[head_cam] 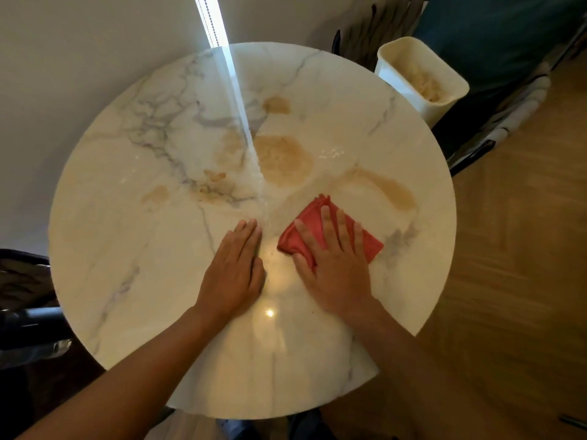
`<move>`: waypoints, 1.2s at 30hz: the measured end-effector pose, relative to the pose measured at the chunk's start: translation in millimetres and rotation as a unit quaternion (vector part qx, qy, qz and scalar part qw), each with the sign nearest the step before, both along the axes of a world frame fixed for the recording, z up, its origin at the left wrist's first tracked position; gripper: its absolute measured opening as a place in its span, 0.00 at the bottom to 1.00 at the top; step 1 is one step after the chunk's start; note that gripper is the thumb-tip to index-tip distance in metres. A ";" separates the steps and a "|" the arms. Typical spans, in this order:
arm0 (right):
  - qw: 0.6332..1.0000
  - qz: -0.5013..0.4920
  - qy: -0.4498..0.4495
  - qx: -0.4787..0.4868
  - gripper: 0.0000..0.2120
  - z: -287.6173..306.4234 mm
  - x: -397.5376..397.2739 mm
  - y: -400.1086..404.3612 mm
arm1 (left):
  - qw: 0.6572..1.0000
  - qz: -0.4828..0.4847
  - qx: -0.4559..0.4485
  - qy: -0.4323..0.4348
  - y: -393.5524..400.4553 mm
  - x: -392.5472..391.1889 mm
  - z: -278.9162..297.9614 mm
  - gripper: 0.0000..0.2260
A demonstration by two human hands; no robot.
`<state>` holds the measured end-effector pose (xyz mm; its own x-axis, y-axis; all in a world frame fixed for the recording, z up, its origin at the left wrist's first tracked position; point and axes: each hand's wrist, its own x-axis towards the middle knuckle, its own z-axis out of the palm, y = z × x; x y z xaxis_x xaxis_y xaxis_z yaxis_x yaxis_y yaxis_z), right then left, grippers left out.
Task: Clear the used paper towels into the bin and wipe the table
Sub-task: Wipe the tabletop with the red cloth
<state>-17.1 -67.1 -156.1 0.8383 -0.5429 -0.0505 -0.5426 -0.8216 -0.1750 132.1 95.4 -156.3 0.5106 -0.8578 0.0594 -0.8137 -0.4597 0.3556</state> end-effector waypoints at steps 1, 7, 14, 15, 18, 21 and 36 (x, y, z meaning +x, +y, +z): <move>1.000 0.021 0.000 0.000 0.29 -1.6 -13.9 -1.0 | 1.000 -0.009 0.001 -0.002 -4.3 -0.4 1.1 0.26; 1.000 0.000 0.009 -0.011 0.32 -3.8 -72.7 -33.3 | 0.999 -0.045 -0.007 -0.001 -50.2 -7.1 8.9 0.27; 0.984 -0.174 0.015 -0.023 0.33 -3.7 -38.0 -95.3 | 0.999 -0.035 0.004 -0.005 -53.1 -8.4 -2.9 0.27; 0.981 -0.191 0.021 -0.015 0.34 -4.4 -24.8 -106.7 | 0.999 -0.034 0.002 -0.005 -53.3 -8.6 -3.4 0.27; 0.981 -0.192 0.035 -0.001 0.35 -6.3 20.6 -134.1 | 0.999 -0.033 0.001 -0.008 -54.2 -9.1 -3.7 0.27; 0.987 -0.161 0.022 -0.006 0.34 -8.3 56.6 -134.1 | 0.999 -0.031 -0.007 -0.005 -55.2 -9.3 -3.2 0.27; 0.996 0.082 -0.004 -0.018 0.34 -2.5 -66.5 -70.7 | 0.998 -0.048 -0.023 0.012 -20.1 20.8 10.7 0.27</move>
<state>-83.6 -137.8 -158.5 0.9161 -0.4001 -0.0258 -0.3993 -0.9048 -0.1480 152.9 75.3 -145.5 0.4276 -0.8995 0.0894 -0.8444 -0.3622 0.3946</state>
